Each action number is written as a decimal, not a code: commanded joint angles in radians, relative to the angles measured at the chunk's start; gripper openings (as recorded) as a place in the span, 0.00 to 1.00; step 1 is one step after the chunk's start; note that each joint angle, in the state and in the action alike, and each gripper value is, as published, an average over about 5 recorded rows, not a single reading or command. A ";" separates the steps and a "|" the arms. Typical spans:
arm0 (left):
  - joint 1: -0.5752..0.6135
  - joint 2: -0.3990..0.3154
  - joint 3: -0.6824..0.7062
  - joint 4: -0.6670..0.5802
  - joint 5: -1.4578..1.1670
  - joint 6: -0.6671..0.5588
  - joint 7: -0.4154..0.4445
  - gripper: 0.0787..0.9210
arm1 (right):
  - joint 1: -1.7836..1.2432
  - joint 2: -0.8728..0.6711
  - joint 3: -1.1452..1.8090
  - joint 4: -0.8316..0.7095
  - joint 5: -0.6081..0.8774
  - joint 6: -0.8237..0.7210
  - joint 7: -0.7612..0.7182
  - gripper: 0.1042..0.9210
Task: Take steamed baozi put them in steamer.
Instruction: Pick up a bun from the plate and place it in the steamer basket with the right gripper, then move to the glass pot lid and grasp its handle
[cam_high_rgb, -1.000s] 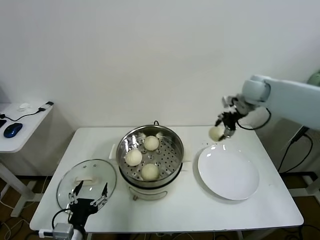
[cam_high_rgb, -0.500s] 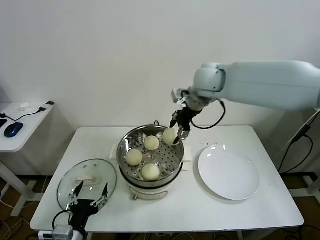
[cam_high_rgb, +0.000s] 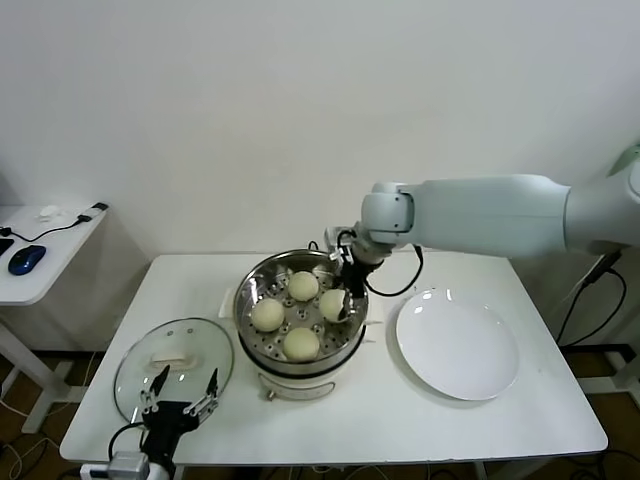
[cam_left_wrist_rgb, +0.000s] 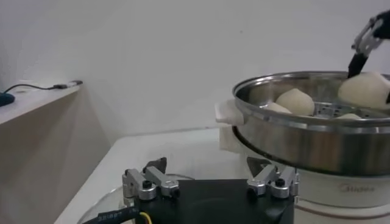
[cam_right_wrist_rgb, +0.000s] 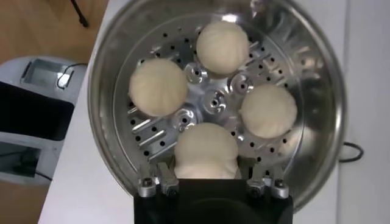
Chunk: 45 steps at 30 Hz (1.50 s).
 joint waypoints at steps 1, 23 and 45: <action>0.000 -0.001 0.001 0.001 -0.001 -0.001 0.000 0.88 | -0.102 0.016 0.030 -0.032 -0.051 -0.004 0.046 0.70; 0.003 0.002 -0.011 -0.025 0.002 0.009 0.003 0.88 | 0.012 -0.301 0.337 -0.036 0.184 0.197 0.063 0.88; -0.106 0.025 -0.042 0.010 -0.084 0.064 -0.052 0.88 | -1.880 -0.562 2.218 0.293 -0.272 0.307 0.680 0.88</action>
